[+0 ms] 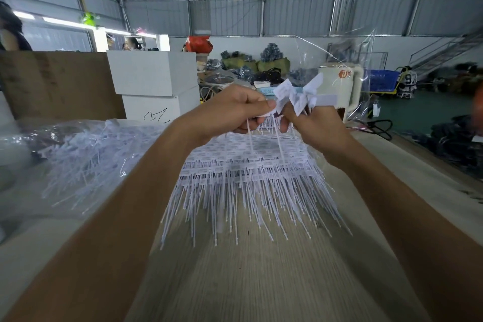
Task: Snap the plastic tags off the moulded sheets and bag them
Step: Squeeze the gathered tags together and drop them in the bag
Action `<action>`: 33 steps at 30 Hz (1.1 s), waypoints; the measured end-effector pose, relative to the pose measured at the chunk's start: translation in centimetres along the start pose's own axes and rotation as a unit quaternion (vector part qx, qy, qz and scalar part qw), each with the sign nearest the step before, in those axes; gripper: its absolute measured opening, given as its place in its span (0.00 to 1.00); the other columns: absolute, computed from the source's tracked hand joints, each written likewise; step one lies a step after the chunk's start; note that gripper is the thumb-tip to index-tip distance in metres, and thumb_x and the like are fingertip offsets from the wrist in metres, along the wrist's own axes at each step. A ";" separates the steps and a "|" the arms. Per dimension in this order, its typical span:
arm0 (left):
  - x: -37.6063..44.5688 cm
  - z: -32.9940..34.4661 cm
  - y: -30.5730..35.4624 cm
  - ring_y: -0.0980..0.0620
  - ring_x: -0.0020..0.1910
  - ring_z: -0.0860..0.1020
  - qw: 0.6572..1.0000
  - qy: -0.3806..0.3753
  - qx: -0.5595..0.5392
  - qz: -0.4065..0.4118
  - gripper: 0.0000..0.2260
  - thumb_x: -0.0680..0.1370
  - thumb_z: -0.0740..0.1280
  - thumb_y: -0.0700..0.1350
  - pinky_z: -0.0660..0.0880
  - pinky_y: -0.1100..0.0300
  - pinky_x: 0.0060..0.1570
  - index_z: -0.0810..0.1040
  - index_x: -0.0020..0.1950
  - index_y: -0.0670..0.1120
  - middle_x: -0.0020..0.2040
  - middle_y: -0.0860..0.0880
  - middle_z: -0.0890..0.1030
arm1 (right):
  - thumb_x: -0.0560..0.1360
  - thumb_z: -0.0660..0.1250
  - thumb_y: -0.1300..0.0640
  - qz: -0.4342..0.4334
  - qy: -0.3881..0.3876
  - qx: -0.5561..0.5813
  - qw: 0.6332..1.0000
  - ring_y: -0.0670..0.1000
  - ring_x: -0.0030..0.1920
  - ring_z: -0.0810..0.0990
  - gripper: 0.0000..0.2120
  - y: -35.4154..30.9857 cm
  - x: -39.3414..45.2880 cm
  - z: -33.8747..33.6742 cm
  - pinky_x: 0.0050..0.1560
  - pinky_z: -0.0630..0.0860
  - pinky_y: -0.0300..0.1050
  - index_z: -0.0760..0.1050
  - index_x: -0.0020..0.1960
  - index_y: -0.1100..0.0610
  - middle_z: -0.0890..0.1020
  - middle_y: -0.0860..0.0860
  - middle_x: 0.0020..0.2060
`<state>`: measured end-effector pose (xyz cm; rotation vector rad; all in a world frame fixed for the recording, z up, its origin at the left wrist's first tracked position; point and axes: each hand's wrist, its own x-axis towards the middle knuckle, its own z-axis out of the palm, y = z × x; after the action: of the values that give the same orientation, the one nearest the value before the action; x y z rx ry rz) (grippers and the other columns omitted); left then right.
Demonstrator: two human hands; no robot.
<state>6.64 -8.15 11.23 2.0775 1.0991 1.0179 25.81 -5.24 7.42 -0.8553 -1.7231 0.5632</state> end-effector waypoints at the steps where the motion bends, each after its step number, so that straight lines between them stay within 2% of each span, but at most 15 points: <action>1: -0.1 0.1 0.2 0.58 0.27 0.68 1.000 -0.014 0.018 0.008 0.17 0.82 0.66 0.48 0.68 0.67 0.31 0.75 0.35 0.44 0.28 0.53 0.73 | 0.83 0.64 0.56 0.003 0.002 0.011 1.000 0.38 0.23 0.72 0.13 0.3 0.1 0.1 0.25 0.64 0.26 0.76 0.40 0.52 0.81 0.45 0.27; 3: -0.4 0.3 0.8 0.57 0.28 0.70 0.997 -0.065 0.041 0.028 0.15 0.82 0.66 0.47 0.69 0.66 0.32 0.77 0.37 0.43 0.29 0.53 0.74 | 0.84 0.62 0.55 0.057 0.026 0.018 0.998 0.38 0.23 0.71 0.17 1.1 0.4 0.1 0.26 0.66 0.31 0.77 0.37 0.54 0.80 0.46 0.25; 5: -0.7 0.3 1.3 0.57 0.28 0.70 0.992 -0.113 -0.002 0.052 0.14 0.83 0.64 0.46 0.68 0.68 0.31 0.78 0.38 0.45 0.30 0.53 0.75 | 0.84 0.62 0.51 0.154 0.076 0.047 0.984 0.40 0.21 0.67 0.19 2.5 0.8 -0.7 0.26 0.62 0.37 0.78 0.36 0.55 0.77 0.46 0.22; 7: -0.8 0.0 1.7 0.59 0.29 0.72 0.992 -0.095 -0.039 0.077 0.12 0.83 0.63 0.45 0.70 0.69 0.31 0.80 0.42 0.48 0.32 0.54 0.77 | 0.83 0.63 0.49 0.212 0.101 0.088 0.968 0.42 0.22 0.66 0.19 3.6 0.8 -2.0 0.27 0.60 0.39 0.78 0.38 0.56 0.76 0.45 0.22; 11: -0.4 -0.6 0.9 0.46 0.49 0.80 0.992 -0.101 0.040 0.062 0.11 0.83 0.62 0.40 0.76 0.57 0.48 0.80 0.61 0.50 0.52 0.44 0.83 | 0.84 0.62 0.49 0.218 0.085 0.060 0.970 0.46 0.26 0.76 0.20 4.0 0.9 -2.8 0.30 0.70 0.39 0.79 0.38 0.57 0.81 0.49 0.25; 13: -0.2 -0.4 0.2 0.43 0.50 0.80 0.993 -0.081 0.073 0.042 0.12 0.84 0.62 0.41 0.75 0.53 0.48 0.79 0.64 0.52 0.52 0.43 0.84 | 0.84 0.61 0.49 0.209 0.071 0.059 0.974 0.47 0.26 0.78 0.20 3.6 1.1 -2.6 0.33 0.77 0.42 0.78 0.39 0.58 0.80 0.50 0.25; 14: -0.2 -0.4 0.0 0.44 0.44 0.79 0.993 -0.068 0.086 0.038 0.11 0.84 0.63 0.42 0.74 0.54 0.44 0.79 0.63 0.53 0.48 0.45 0.85 | 0.84 0.60 0.49 0.201 0.063 0.069 0.975 0.48 0.25 0.77 0.20 3.4 1.2 -2.4 0.31 0.77 0.43 0.78 0.39 0.58 0.78 0.50 0.24; 16: -0.1 -0.4 -0.6 0.50 0.37 0.76 0.992 -0.065 0.104 0.029 0.09 0.83 0.64 0.44 0.71 0.57 0.38 0.78 0.62 0.52 0.43 0.49 0.86 | 0.84 0.60 0.49 0.182 0.035 0.081 0.979 0.48 0.23 0.71 0.18 2.9 1.3 -2.1 0.26 0.70 0.40 0.78 0.40 0.57 0.73 0.49 0.23; 20: 0.1 -0.5 -1.4 0.51 0.38 0.78 0.993 -0.059 0.098 0.000 0.04 0.82 0.67 0.46 0.71 0.57 0.38 0.76 0.55 0.47 0.45 0.50 0.87 | 0.82 0.64 0.50 0.148 -0.036 0.178 0.972 0.46 0.26 0.56 0.12 1.7 1.3 -1.8 0.27 0.54 0.41 0.78 0.45 0.56 0.62 0.46 0.26; 23: 0.0 -0.4 -1.4 0.52 0.33 0.80 0.995 -0.021 0.101 0.017 0.05 0.82 0.66 0.46 0.71 0.61 0.30 0.79 0.51 0.46 0.42 0.50 0.87 | 0.79 0.69 0.50 0.108 -0.093 0.175 0.974 0.46 0.26 0.57 0.09 0.5 1.0 -2.1 0.25 0.55 0.39 0.81 0.46 0.56 0.63 0.47 0.27; 24: 0.1 -0.4 -1.4 0.52 0.31 0.81 0.995 0.004 0.099 0.029 0.05 0.82 0.67 0.46 0.71 0.63 0.27 0.81 0.51 0.47 0.39 0.50 0.87 | 0.77 0.72 0.51 0.097 -0.105 0.135 0.981 0.46 0.26 0.58 0.06 0.1 0.7 -2.0 0.25 0.57 0.40 0.83 0.44 0.51 0.64 0.47 0.26; 26: 0.2 -0.5 -1.4 0.56 0.28 0.80 0.995 0.051 0.077 0.049 0.05 0.81 0.68 0.42 0.70 0.66 0.25 0.83 0.48 0.47 0.35 0.52 0.85 | 0.74 0.76 0.51 0.085 -0.114 0.056 0.988 0.47 0.25 0.61 0.08 -0.2 0.3 -1.7 0.26 0.59 0.41 0.83 0.36 0.44 0.67 0.47 0.25; 29: 0.4 -0.7 -1.4 0.59 0.30 0.79 0.994 0.085 0.046 0.044 0.07 0.80 0.69 0.39 0.73 0.66 0.29 0.83 0.45 0.48 0.32 0.54 0.83 | 0.71 0.77 0.49 0.084 -0.102 0.054 0.990 0.53 0.28 0.60 0.06 -0.3 0.0 -1.3 0.31 0.57 0.47 0.83 0.40 0.50 0.67 0.55 0.29; 30: 0.5 -0.6 -1.4 0.57 0.30 0.79 0.994 0.089 0.046 0.036 0.07 0.80 0.69 0.40 0.73 0.65 0.29 0.83 0.44 0.48 0.31 0.53 0.83 | 0.70 0.78 0.47 0.079 -0.101 0.055 0.990 0.57 0.30 0.59 0.11 -0.2 0.0 -1.2 0.32 0.56 0.51 0.83 0.42 0.54 0.67 0.57 0.31; 33: 0.8 -0.3 -1.5 0.53 0.29 0.76 0.993 0.111 0.042 0.014 0.07 0.80 0.70 0.46 0.71 0.61 0.31 0.83 0.44 0.45 0.30 0.48 0.82 | 0.59 0.77 0.36 0.080 -0.096 0.038 0.991 0.70 0.33 0.60 0.42 -0.1 0.2 -1.3 0.34 0.57 0.60 0.78 0.50 0.74 0.67 0.64 0.34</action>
<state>6.02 -6.67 10.55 2.0890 1.2444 1.2611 26.98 -5.23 7.99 -0.9138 -1.8033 0.8374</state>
